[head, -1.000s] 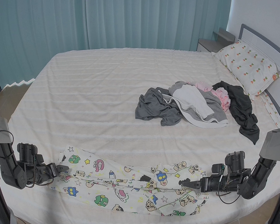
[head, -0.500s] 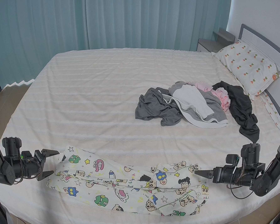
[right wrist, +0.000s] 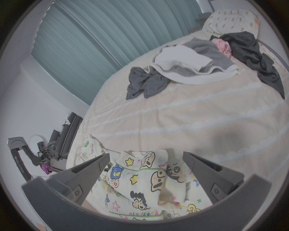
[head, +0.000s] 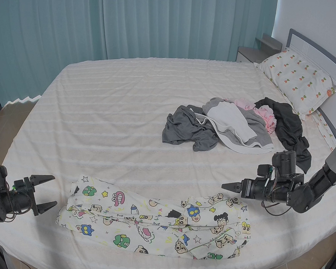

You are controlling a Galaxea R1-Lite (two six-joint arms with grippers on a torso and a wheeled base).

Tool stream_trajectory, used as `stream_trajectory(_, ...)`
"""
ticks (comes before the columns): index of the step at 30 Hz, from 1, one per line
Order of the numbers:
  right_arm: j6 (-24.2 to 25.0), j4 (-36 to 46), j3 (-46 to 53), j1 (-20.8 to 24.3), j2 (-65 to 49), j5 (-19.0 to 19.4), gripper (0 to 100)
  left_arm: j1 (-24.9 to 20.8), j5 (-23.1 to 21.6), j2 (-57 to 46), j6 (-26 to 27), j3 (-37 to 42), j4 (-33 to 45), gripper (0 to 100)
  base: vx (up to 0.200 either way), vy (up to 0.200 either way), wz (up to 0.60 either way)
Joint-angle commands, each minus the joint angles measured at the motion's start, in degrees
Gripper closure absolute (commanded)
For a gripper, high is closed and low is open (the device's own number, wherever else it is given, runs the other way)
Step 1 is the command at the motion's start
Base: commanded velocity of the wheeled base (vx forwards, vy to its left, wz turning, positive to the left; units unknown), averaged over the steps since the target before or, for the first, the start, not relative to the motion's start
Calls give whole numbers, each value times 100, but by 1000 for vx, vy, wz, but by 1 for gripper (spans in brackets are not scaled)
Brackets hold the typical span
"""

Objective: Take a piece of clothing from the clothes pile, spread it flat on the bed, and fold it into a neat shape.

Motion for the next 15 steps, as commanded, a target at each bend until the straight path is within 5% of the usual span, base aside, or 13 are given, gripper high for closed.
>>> stream_trajectory(1, -3, 404, -649, 321, 681, -194, 0, 165, -123, 2, 388, 253, -37, 0, 0, 0, 0)
stream_trajectory(9, -29, 395, -535, 357, 778, -194, 0, 156, -106, 11, 476, 288, -37, 0, 0, 0, 0)
stream_trajectory(10, -29, 395, -491, 357, 769, -194, 100, 147, -106, 11, 476, 288, -37, 0, 0, 0, 0)
stream_trajectory(15, -29, 386, -254, 409, 602, -185, 100, 147, -106, 11, 485, 288, -37, 0, 0, 0, 0)
